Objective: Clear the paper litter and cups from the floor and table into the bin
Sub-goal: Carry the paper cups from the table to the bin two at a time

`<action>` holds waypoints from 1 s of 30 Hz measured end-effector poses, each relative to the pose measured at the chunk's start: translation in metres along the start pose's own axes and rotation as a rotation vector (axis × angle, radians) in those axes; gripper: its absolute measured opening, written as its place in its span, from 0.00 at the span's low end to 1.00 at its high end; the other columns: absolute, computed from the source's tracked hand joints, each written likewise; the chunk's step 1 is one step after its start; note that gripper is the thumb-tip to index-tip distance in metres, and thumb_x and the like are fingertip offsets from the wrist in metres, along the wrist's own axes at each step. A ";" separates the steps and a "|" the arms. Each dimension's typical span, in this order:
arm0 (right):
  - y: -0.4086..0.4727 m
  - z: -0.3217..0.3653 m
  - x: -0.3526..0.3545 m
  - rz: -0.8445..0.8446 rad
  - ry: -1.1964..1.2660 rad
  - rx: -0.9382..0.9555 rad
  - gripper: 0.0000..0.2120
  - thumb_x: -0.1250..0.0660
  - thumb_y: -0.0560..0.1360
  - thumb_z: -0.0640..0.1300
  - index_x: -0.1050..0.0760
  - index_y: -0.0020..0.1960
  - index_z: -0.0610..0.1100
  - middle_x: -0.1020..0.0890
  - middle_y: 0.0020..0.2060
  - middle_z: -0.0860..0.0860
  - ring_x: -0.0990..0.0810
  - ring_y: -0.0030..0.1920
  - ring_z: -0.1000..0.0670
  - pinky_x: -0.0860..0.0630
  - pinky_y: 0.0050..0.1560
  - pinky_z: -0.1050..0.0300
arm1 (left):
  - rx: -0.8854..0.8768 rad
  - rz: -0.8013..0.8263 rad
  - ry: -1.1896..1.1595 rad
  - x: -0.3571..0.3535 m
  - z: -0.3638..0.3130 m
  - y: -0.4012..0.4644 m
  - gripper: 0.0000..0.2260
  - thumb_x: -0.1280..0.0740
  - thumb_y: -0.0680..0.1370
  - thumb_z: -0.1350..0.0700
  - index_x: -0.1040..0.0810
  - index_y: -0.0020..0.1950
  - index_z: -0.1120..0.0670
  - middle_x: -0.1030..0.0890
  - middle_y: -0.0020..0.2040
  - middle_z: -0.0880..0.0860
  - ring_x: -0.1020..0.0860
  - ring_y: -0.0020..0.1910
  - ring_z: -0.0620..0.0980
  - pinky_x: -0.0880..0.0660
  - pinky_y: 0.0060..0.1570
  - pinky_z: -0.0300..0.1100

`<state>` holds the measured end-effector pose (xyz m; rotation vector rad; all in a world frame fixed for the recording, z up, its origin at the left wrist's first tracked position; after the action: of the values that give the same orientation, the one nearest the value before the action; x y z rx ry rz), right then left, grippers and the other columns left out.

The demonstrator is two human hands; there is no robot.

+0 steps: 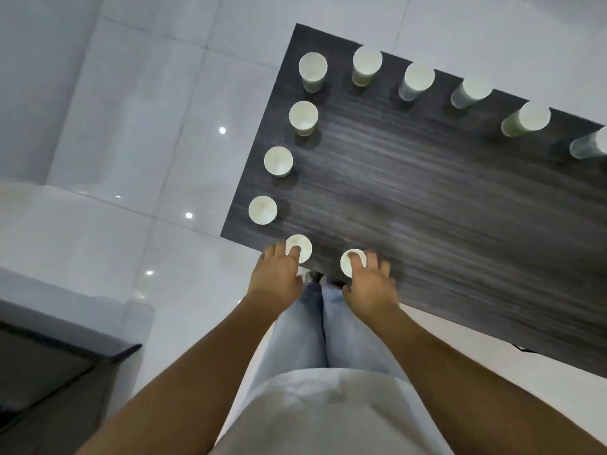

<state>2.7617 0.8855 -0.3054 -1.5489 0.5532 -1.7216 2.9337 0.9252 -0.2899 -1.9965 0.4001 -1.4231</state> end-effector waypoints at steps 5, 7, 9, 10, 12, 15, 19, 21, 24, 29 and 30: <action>0.050 -0.015 -0.036 -0.013 -0.059 -0.038 0.34 0.32 0.74 0.50 0.44 0.74 0.51 0.45 0.74 0.45 0.41 0.70 0.38 0.32 0.65 0.43 | -0.007 0.021 0.059 -0.042 -0.003 0.053 0.28 0.34 0.76 0.50 0.40 0.73 0.53 0.41 0.73 0.58 0.41 0.72 0.59 0.39 0.70 0.49; 0.070 -0.020 -0.050 -0.019 -0.061 -0.029 0.37 0.30 0.73 0.50 0.47 0.75 0.52 0.48 0.76 0.45 0.45 0.73 0.37 0.35 0.68 0.40 | -0.016 0.023 0.129 -0.058 -0.004 0.072 0.30 0.33 0.76 0.50 0.42 0.74 0.50 0.45 0.75 0.58 0.45 0.74 0.60 0.42 0.72 0.54; 0.085 -0.021 -0.059 -0.007 -0.059 -0.010 0.39 0.29 0.72 0.49 0.47 0.75 0.52 0.49 0.76 0.45 0.45 0.73 0.36 0.35 0.68 0.39 | -0.020 0.035 0.197 -0.070 -0.004 0.084 0.32 0.32 0.75 0.49 0.44 0.74 0.49 0.49 0.76 0.58 0.49 0.75 0.61 0.43 0.72 0.58; 0.090 -0.022 -0.063 0.001 -0.065 0.003 0.38 0.28 0.72 0.48 0.46 0.75 0.52 0.48 0.76 0.45 0.44 0.73 0.36 0.34 0.67 0.39 | -0.016 0.045 0.219 -0.076 -0.002 0.088 0.32 0.31 0.75 0.50 0.44 0.74 0.48 0.51 0.77 0.58 0.50 0.75 0.62 0.42 0.71 0.59; 0.097 -0.021 -0.068 0.001 -0.079 0.043 0.34 0.29 0.72 0.42 0.43 0.72 0.50 0.45 0.74 0.43 0.40 0.70 0.38 0.30 0.63 0.42 | -0.001 0.048 0.224 -0.085 0.002 0.092 0.30 0.31 0.74 0.54 0.43 0.72 0.48 0.49 0.75 0.58 0.47 0.74 0.61 0.39 0.70 0.57; 0.097 -0.022 -0.066 -0.029 -0.071 0.084 0.28 0.32 0.71 0.37 0.39 0.68 0.47 0.39 0.68 0.43 0.35 0.65 0.40 0.27 0.58 0.46 | -0.006 0.008 0.164 -0.086 0.006 0.091 0.25 0.34 0.73 0.62 0.37 0.68 0.50 0.38 0.69 0.56 0.37 0.67 0.57 0.31 0.62 0.49; 0.081 -0.023 -0.047 -0.055 -0.036 0.070 0.24 0.32 0.73 0.39 0.38 0.66 0.46 0.36 0.65 0.45 0.34 0.63 0.41 0.26 0.56 0.48 | -0.064 -0.029 0.162 -0.068 0.001 0.080 0.23 0.34 0.72 0.63 0.34 0.66 0.50 0.35 0.64 0.53 0.34 0.63 0.54 0.28 0.57 0.46; 0.066 -0.021 -0.031 -0.075 -0.028 0.067 0.22 0.33 0.74 0.39 0.37 0.65 0.46 0.35 0.64 0.45 0.33 0.61 0.42 0.25 0.55 0.49 | -0.086 -0.037 0.191 -0.053 -0.006 0.070 0.25 0.33 0.72 0.62 0.35 0.66 0.49 0.35 0.64 0.53 0.34 0.63 0.54 0.28 0.57 0.45; 0.040 -0.018 -0.005 -0.100 0.016 0.040 0.22 0.33 0.74 0.39 0.36 0.65 0.47 0.34 0.63 0.46 0.32 0.61 0.43 0.24 0.54 0.50 | -0.125 -0.031 0.212 -0.029 -0.020 0.053 0.28 0.32 0.72 0.61 0.37 0.69 0.49 0.36 0.66 0.54 0.35 0.64 0.54 0.29 0.58 0.46; -0.014 -0.015 0.037 -0.174 0.060 -0.019 0.24 0.32 0.73 0.39 0.36 0.66 0.47 0.35 0.64 0.45 0.34 0.62 0.42 0.24 0.54 0.50 | -0.207 -0.007 0.215 0.024 -0.050 0.024 0.29 0.33 0.73 0.60 0.38 0.72 0.49 0.39 0.67 0.56 0.39 0.67 0.56 0.29 0.60 0.49; -0.025 -0.015 0.042 -0.182 0.083 -0.047 0.24 0.32 0.73 0.40 0.36 0.66 0.47 0.35 0.64 0.45 0.34 0.62 0.42 0.24 0.54 0.50 | -0.228 0.003 0.232 0.033 -0.056 0.020 0.28 0.33 0.73 0.60 0.37 0.72 0.50 0.39 0.67 0.56 0.39 0.67 0.56 0.29 0.59 0.49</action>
<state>2.7408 0.8675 -0.2623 -1.6083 0.5101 -1.9294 2.8962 0.8727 -0.2675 -2.0083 0.6946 -1.6774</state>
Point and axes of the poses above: each hand's wrist, its own y-axis towards the middle knuckle, its own x-axis out of the back of the hand, z = x × y, the point moved 3 cm from there along y, towards the middle knuckle
